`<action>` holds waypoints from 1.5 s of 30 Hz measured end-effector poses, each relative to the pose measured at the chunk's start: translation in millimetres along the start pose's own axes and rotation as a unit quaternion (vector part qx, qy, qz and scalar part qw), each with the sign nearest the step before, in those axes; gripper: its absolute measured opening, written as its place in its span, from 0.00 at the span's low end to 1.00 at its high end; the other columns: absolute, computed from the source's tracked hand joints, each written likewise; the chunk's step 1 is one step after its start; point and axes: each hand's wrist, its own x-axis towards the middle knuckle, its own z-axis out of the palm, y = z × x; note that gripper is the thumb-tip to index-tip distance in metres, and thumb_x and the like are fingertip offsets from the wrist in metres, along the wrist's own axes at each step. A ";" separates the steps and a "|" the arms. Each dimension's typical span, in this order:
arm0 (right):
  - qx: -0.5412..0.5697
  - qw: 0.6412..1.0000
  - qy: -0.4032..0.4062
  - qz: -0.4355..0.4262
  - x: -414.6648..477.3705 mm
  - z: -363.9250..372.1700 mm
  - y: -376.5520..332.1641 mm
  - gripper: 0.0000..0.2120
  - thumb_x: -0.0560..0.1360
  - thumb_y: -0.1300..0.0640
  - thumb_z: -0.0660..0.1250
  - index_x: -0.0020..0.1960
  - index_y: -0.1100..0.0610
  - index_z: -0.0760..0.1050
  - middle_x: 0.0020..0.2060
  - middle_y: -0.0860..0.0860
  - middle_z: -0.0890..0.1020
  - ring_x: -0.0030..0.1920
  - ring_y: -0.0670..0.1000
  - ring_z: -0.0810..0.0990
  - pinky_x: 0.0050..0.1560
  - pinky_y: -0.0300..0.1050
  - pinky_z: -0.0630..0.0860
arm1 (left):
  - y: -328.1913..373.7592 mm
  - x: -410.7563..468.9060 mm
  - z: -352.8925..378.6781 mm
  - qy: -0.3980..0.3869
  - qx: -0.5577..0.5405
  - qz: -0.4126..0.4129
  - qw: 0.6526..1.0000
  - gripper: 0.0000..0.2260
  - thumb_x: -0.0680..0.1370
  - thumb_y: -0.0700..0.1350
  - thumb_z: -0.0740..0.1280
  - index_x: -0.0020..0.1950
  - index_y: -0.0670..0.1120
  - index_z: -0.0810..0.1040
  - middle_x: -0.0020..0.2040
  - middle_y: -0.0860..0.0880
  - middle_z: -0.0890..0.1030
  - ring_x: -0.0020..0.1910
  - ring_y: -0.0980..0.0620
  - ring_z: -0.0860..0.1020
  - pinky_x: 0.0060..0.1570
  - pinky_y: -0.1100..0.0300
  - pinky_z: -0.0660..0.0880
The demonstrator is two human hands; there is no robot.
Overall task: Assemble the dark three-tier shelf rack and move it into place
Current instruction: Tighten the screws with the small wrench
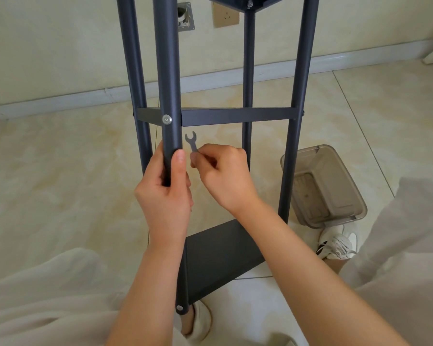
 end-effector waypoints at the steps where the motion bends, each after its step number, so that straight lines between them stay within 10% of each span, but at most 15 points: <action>1: -0.003 1.000 0.003 -0.002 1.3 -1.9 -2.1 0.15 0.78 0.61 0.65 0.34 0.65 0.77 0.23 0.52 0.70 0.28 0.54 0.68 0.32 0.45 0.67 | 0.0 -0.1 0.4 0.001 -0.003 0.000 1.000 0.19 0.83 0.54 0.62 0.56 0.38 0.78 0.27 0.49 0.71 0.23 0.50 0.70 0.23 0.58 0.69; 16: -0.023 0.998 0.023 -0.060 13.7 -8.3 -20.7 0.15 0.80 0.62 0.64 0.36 0.66 0.80 0.27 0.58 0.79 0.31 0.59 0.76 0.41 0.52 0.74 | -3.4 0.2 1.1 0.006 0.010 0.004 1.000 0.19 0.82 0.56 0.61 0.58 0.41 0.80 0.28 0.52 0.72 0.24 0.50 0.71 0.24 0.55 0.70; 22: 0.012 0.998 0.007 -0.059 13.9 -5.2 -17.3 0.15 0.80 0.61 0.65 0.36 0.61 0.80 0.27 0.49 0.80 0.26 0.42 0.79 0.35 0.28 0.73 | -1.7 0.3 1.2 0.004 0.006 0.009 1.000 0.20 0.82 0.56 0.62 0.59 0.40 0.80 0.28 0.53 0.72 0.24 0.49 0.71 0.23 0.53 0.71; 30: 0.067 0.991 0.067 -0.095 21.3 16.9 -2.9 0.12 0.79 0.64 0.67 0.39 0.68 0.81 0.29 0.53 0.83 0.29 0.44 0.80 0.34 0.35 0.75 | -0.2 1.4 1.6 0.006 0.007 0.000 1.000 0.18 0.82 0.55 0.61 0.60 0.44 0.81 0.28 0.51 0.72 0.24 0.48 0.71 0.24 0.53 0.71; 40: 0.056 0.980 0.111 -0.157 34.7 31.6 9.1 0.13 0.76 0.68 0.69 0.32 0.65 0.77 0.27 0.36 0.68 0.28 0.30 0.73 0.33 0.23 0.63 | -0.8 0.6 -0.1 0.008 0.005 -0.009 1.000 0.18 0.82 0.55 0.62 0.58 0.43 0.81 0.28 0.46 0.73 0.22 0.47 0.72 0.23 0.55 0.71; 45: 0.042 0.982 0.115 -0.141 32.1 33.4 8.0 0.12 0.77 0.67 0.69 0.35 0.67 0.79 0.25 0.47 0.75 0.27 0.33 0.72 0.33 0.25 0.65 | 0.4 0.4 0.8 0.007 0.004 -0.011 1.000 0.18 0.82 0.54 0.61 0.59 0.41 0.80 0.29 0.46 0.73 0.22 0.48 0.71 0.23 0.57 0.70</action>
